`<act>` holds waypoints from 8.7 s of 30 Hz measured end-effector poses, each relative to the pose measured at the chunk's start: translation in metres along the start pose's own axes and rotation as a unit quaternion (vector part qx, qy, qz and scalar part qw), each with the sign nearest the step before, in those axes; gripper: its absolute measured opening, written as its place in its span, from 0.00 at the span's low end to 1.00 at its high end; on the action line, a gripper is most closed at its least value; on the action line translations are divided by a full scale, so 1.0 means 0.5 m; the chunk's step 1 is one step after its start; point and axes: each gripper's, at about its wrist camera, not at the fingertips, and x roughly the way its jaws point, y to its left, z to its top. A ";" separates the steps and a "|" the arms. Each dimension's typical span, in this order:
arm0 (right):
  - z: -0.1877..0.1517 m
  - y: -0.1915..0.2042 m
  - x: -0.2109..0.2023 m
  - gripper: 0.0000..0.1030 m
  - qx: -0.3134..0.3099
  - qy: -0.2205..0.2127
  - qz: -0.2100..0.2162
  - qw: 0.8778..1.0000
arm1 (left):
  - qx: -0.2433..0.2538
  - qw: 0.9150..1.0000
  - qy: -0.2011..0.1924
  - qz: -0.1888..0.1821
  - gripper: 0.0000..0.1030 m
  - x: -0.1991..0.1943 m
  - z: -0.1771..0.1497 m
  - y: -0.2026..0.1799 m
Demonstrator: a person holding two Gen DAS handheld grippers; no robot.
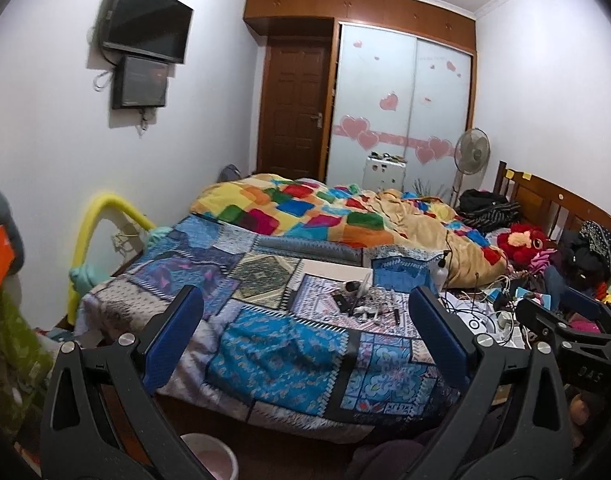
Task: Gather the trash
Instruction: 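Reach both tools toward the items on the patterned mat, then grasp the black marker with the right tool while the left tool grasps the purple pen, then carry the marker and pen to the white bucket on the floor, then open both tools to drop the marker and pen into the bucket, then move both tools back over the patterned mat, then grasp the black TRAINER box with the left tool while the right tool grasps a clear item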
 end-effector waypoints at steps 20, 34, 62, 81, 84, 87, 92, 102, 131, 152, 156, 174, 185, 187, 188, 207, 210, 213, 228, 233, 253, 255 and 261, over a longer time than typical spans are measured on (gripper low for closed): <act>0.012 -0.176 0.352 0.97 0.014 0.102 -0.025 0.994 | 0.017 0.988 0.144 -0.044 0.84 0.527 -0.030 -0.104; -0.082 -0.211 0.632 0.40 0.065 0.255 0.041 0.964 | 0.022 0.968 0.233 -0.086 0.54 0.855 -0.097 -0.126; -0.120 -0.178 0.753 0.11 0.040 0.254 0.036 0.966 | 0.019 0.948 0.282 -0.146 0.26 1.009 -0.149 -0.167; 0.009 -0.183 0.574 0.11 0.053 0.174 0.040 0.983 | 0.000 0.971 0.205 -0.126 0.24 0.791 -0.007 -0.140; 0.039 -0.167 0.526 0.11 0.047 0.153 0.044 0.986 | -0.001 0.975 0.186 -0.120 0.24 0.721 0.023 -0.129; 0.064 -0.151 0.472 0.11 0.041 0.130 0.050 0.989 | -0.004 0.979 0.168 -0.115 0.24 0.653 0.048 -0.114; 0.090 -0.118 0.386 0.11 0.030 0.099 0.063 0.993 | -0.010 0.985 0.140 -0.103 0.24 0.535 0.073 -0.080; 0.094 -0.025 0.233 0.11 0.003 0.059 0.106 0.993 | -0.032 0.991 0.108 -0.066 0.24 0.338 0.062 0.009; -0.145 0.433 0.173 0.11 -0.187 0.181 0.303 0.917 | -0.150 0.963 0.193 0.116 0.24 0.055 -0.285 0.421; -0.441 0.597 0.428 0.11 -0.255 0.429 0.291 0.816 | -0.278 0.866 0.389 0.146 0.24 0.255 -0.627 0.560; -0.480 0.615 0.466 0.11 -0.266 0.456 0.279 0.802 | -0.302 0.848 0.412 0.143 0.24 0.285 -0.666 0.587; -0.453 0.595 0.495 0.27 -0.227 0.468 0.301 0.799 | -0.293 0.850 0.412 0.148 0.33 0.295 -0.628 0.587; -0.332 0.547 0.392 0.27 -0.240 0.364 0.310 0.845 | -0.259 0.892 0.337 0.157 0.33 0.198 -0.490 0.524; -0.298 0.529 0.362 0.27 -0.235 0.337 0.311 0.857 | -0.247 0.902 0.316 0.163 0.33 0.170 -0.454 0.507; -0.283 0.521 0.350 0.27 -0.232 0.325 0.314 0.861 | -0.237 0.908 0.303 0.168 0.33 0.155 -0.432 0.495; -0.020 0.243 0.108 0.39 -0.132 0.067 0.281 0.948 | -0.116 0.977 0.103 0.146 0.41 -0.038 -0.144 0.216; 0.002 0.201 0.086 0.64 -0.116 0.034 0.260 0.958 | -0.101 0.982 0.078 0.136 0.61 -0.045 -0.114 0.173; 0.022 0.161 0.075 0.79 -0.102 0.005 0.234 0.967 | -0.098 0.986 0.055 0.124 0.82 -0.045 -0.090 0.135; 0.073 -0.003 0.107 0.80 -0.065 -0.028 0.146 0.987 | -0.058 0.995 0.047 0.065 0.85 0.089 -0.024 0.001; 0.078 -0.049 0.151 0.80 -0.061 -0.015 0.120 0.991 | -0.047 0.996 0.061 0.049 0.85 0.164 -0.017 -0.027; 0.030 -0.158 0.437 0.80 -0.052 0.105 0.051 0.992 | -0.037 0.984 0.173 0.013 0.85 0.577 -0.061 -0.054; 0.014 -0.166 0.477 0.80 -0.043 0.131 0.055 0.989 | -0.032 0.983 0.182 0.011 0.85 0.620 -0.071 -0.057; -0.013 -0.185 0.577 0.80 -0.006 0.189 0.083 0.978 | -0.026 0.975 0.219 0.006 0.85 0.739 -0.111 -0.065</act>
